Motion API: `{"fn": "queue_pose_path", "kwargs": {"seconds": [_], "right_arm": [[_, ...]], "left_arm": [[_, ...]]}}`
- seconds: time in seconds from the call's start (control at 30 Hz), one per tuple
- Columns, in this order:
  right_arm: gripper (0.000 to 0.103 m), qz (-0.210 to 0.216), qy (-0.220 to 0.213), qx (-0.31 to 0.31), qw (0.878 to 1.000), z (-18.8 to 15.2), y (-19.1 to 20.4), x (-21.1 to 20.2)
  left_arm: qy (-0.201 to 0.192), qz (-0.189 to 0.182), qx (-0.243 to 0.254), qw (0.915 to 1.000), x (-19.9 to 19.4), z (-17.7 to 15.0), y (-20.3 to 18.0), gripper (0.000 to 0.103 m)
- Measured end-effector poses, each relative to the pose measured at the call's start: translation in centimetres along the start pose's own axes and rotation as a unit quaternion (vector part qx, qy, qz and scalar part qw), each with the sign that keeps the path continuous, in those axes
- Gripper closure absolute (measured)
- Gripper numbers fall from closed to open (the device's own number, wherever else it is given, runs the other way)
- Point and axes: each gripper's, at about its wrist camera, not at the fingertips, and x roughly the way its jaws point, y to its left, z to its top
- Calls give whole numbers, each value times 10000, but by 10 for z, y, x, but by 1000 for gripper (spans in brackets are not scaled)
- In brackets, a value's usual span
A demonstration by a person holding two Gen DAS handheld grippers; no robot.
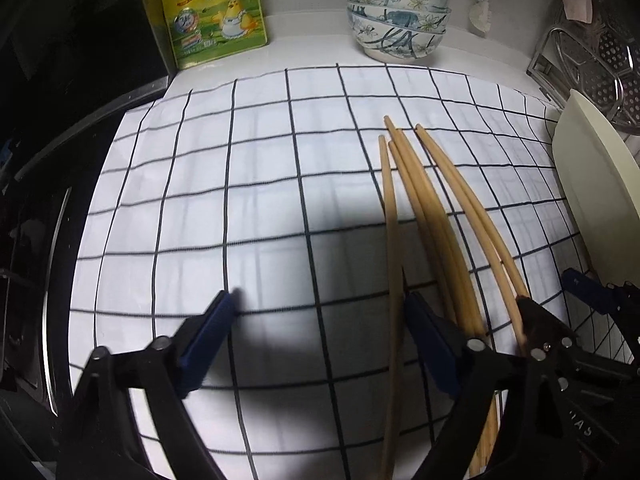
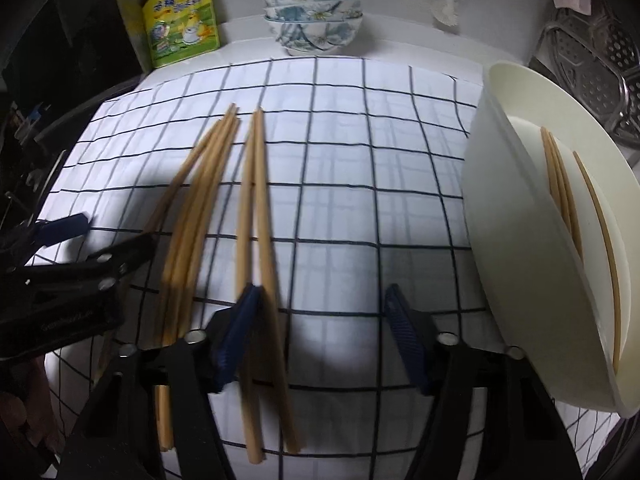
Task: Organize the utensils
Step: 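Close the right tool on one chopstick while the left tool grasps another, then lift and carry both held chopsticks over the cream basin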
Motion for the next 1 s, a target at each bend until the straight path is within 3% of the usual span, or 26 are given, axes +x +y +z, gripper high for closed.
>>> {"fn": "queue_pose_path", "kwargs": {"seconds": [0.13,0.17,0.2,0.23,0.43,0.57,1.0], "right_arm": [[67,97,-27,-152,9998,3,7,-1],[75,134,-12,-151,9998,4,8,0],[92,134,-1,-147,9998,5,8,0],[94,154,27,-124,9998,6,7,0],[97,565,130,504,9970,6,-9,-6],[97,655,11,589,9961,6,-10,-24],[97,800,-701,722,9917,20,-32,-102]], "left_arm": [[-53,-93,113,9999,-4,5,-5,60],[-44,-133,132,9998,-5,6,-6,75],[-28,-160,137,9998,-5,6,-6,90],[8,-208,134,9997,-6,6,-5,95],[234,-387,54,9990,-10,3,3,96],[244,-405,108,9988,-23,1,4,96],[-327,-652,381,9966,-89,31,-26,96]]}}
